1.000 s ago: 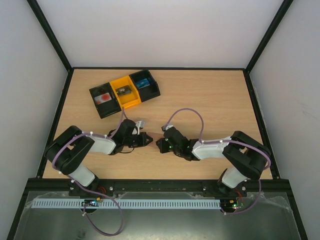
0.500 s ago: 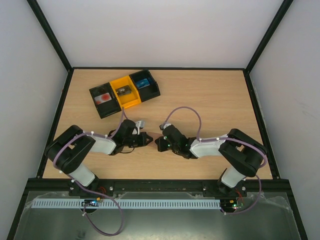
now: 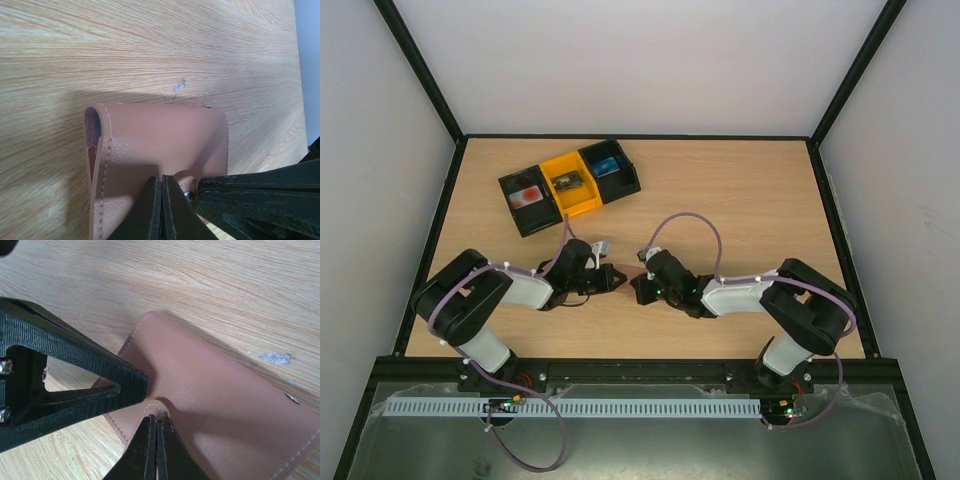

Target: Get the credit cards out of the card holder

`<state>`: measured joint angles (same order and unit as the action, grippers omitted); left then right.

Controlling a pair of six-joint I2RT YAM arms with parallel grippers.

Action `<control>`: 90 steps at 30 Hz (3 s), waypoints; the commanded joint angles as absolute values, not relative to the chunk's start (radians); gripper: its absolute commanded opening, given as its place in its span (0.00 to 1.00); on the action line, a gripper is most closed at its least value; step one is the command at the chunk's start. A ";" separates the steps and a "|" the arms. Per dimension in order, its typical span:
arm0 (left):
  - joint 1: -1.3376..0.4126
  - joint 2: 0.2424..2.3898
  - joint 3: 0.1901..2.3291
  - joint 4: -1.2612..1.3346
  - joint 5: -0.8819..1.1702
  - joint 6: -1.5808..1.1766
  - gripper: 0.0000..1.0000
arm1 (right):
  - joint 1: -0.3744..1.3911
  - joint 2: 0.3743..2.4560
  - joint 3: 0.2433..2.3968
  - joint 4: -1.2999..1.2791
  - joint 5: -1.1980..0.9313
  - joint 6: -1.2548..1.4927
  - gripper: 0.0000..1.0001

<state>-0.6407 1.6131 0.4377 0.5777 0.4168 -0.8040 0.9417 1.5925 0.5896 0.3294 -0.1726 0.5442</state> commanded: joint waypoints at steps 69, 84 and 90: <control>-0.652 1.677 0.390 0.547 0.364 -0.830 0.03 | 0.881 1.661 0.595 0.362 -0.360 0.640 0.02; -0.652 1.683 0.391 0.539 0.349 -0.832 0.03 | 0.881 1.537 0.548 0.377 -0.404 0.526 0.02; -0.652 1.681 0.396 0.526 0.351 -0.829 0.03 | 0.882 1.530 0.521 0.396 -0.473 0.530 0.02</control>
